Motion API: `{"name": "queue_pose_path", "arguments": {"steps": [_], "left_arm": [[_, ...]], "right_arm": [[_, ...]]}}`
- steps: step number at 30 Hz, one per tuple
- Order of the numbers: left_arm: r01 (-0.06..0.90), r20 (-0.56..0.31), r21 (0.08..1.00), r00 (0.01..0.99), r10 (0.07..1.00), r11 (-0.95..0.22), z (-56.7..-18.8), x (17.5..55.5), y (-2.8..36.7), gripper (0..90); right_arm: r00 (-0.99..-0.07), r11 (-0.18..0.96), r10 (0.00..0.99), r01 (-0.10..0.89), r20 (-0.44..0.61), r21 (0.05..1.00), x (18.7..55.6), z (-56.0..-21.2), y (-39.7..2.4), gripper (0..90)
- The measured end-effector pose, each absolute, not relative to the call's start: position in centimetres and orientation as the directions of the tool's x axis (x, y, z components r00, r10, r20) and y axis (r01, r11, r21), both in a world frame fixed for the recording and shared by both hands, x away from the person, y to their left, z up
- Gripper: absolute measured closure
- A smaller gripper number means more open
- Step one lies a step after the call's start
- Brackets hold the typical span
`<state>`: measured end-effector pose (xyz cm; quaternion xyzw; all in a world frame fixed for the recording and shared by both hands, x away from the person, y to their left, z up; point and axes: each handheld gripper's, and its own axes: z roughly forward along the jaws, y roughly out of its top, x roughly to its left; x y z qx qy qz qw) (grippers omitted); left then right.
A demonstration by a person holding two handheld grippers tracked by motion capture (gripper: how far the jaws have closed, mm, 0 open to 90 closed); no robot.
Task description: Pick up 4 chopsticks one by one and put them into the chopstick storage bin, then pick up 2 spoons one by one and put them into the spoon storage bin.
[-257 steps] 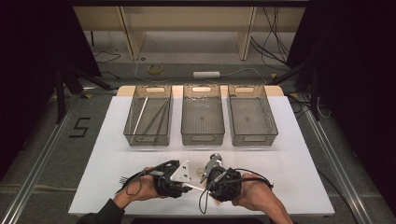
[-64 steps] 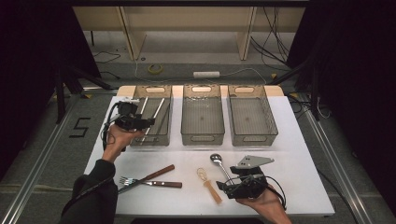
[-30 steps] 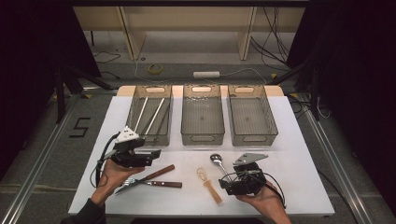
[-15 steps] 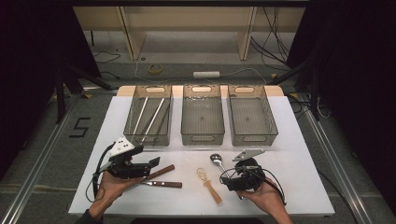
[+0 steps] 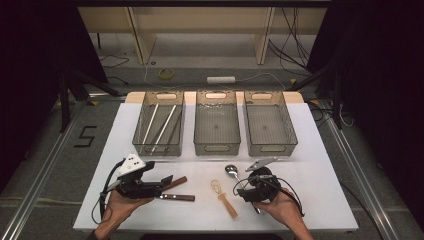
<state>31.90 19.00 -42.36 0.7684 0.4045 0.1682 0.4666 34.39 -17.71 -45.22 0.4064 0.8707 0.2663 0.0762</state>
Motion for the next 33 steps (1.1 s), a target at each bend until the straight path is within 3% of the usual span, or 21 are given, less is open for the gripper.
{"name": "queue_pose_path", "arguments": {"steps": [23,33], "left_arm": [[0.454,-0.101,0.855,0.621,0.777,-0.252,-42.5,31.3,18.7,16.8],[0.446,-0.088,0.855,0.629,0.772,-0.266,-42.6,31.3,18.6,16.8]], "right_arm": [[-0.667,0.583,0.739,0.703,0.094,0.407,36.5,-45.9,-16.4,69.7],[-0.664,0.608,0.744,0.718,0.071,0.338,37.0,-46.1,-15.8,73.6]]}}
